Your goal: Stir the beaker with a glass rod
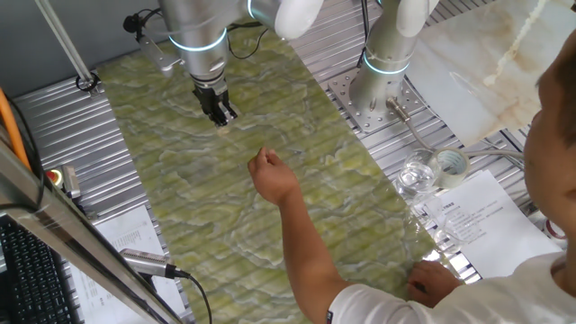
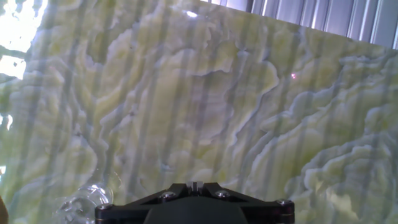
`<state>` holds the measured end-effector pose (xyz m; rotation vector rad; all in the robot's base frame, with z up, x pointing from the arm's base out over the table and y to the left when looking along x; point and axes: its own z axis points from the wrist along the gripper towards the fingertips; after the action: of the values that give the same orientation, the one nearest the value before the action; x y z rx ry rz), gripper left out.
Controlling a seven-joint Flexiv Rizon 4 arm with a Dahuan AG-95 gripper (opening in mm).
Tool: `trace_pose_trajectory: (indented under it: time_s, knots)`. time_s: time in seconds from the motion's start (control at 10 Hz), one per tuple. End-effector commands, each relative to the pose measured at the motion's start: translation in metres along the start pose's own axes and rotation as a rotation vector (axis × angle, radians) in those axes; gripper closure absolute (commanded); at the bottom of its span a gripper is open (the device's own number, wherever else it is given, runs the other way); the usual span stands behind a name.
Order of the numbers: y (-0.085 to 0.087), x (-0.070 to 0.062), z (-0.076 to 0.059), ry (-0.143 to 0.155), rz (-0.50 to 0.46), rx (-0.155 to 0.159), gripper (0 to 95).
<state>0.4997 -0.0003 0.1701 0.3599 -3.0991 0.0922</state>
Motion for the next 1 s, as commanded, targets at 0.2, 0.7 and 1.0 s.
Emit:
trace_pose_trajectory:
  time_s: [0.2,0.7,1.0]
  knots:
    - [0.0002,-0.0004,0.0002,-0.004,-0.011,-0.003,95.0]
    - [0.0003,-0.0041,-0.0019,-0.016,-0.027,-0.036,95.0]
    - [0.0004,-0.0065,-0.0033,-0.021,-0.056,-0.062,95.0]
